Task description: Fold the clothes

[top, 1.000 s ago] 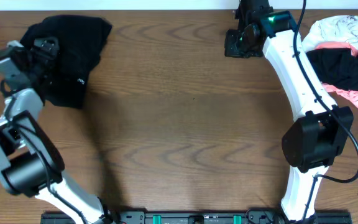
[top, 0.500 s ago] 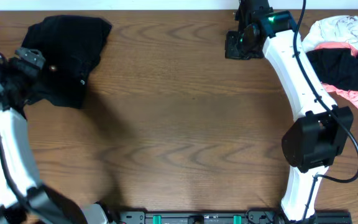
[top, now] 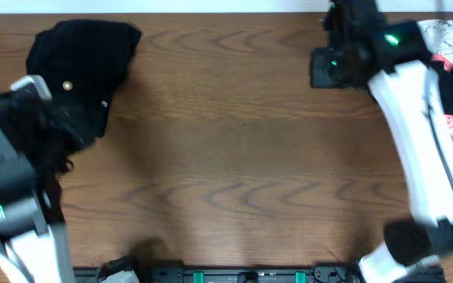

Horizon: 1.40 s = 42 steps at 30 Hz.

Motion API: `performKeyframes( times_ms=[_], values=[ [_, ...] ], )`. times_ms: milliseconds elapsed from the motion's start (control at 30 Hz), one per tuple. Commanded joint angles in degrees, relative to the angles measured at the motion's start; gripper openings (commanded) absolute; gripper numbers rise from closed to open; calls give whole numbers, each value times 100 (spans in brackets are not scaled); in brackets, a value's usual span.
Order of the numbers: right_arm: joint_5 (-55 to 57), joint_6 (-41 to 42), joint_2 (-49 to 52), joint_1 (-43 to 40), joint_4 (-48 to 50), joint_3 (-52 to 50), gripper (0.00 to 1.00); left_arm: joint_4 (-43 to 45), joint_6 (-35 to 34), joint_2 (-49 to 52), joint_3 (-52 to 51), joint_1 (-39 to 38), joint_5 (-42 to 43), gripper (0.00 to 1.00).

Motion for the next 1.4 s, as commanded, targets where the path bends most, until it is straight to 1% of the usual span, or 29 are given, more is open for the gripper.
performKeyframes(
  times_ms=[0,67,167,300,367,400,433,467,500,533,567,633,1000,1300,1367],
  values=[
    [422,-90,-863,286,24,-787,2,-85,330,-957,-525,-413,4,6],
    [564,0,-1482,409,297,-1541,1,-59,326,-1576,-979,-605,7,6],
    [592,107,-2769,599,1091,-3136,2,-61,326,-2393,-1631,-822,7,6],
    [527,199,-4317,774,1886,-4767,1,-42,326,-3034,-2267,-984,9,6],
    [518,225,-4975,809,2144,-5311,1,31,275,-3161,-2494,-1032,9,6],
    [511,247,-5257,811,2229,-5497,5,96,203,-3167,-2573,-1038,9,6],
    [507,262,-5539,811,2291,-5657,22,160,85,-3156,-2629,-1038,7,9],
    [507,262,-5751,811,2317,-5759,51,225,-42,-3130,-2675,-1038,7,34],
    [507,262,-5960,811,2315,-5851,92,245,-186,-3104,-2695,-1038,7,72],
    [472,262,-6137,811,2299,-5928,99,238,-387,-3064,-2704,-1038,9,98],
    [422,258,-6282,811,2229,-5982,99,203,-623,-3023,-2704,-1038,9,98],
    [385,295,-6463,811,2031,-6017,99,170,-774,-2955,-2704,-1038,4,98],
    [273,345,-6537,811,1425,-6022,99,168,-774,-2883,-2704,-1060,4,98],
    [273,345,-6537,811,1340,-6022,99,168,-774,-2903,-2704,-1073,4,98],
    [273,345,-6537,811,1340,-6022,99,-7,-470,-3077,-2708,-1113,-323,98]
  ],
)
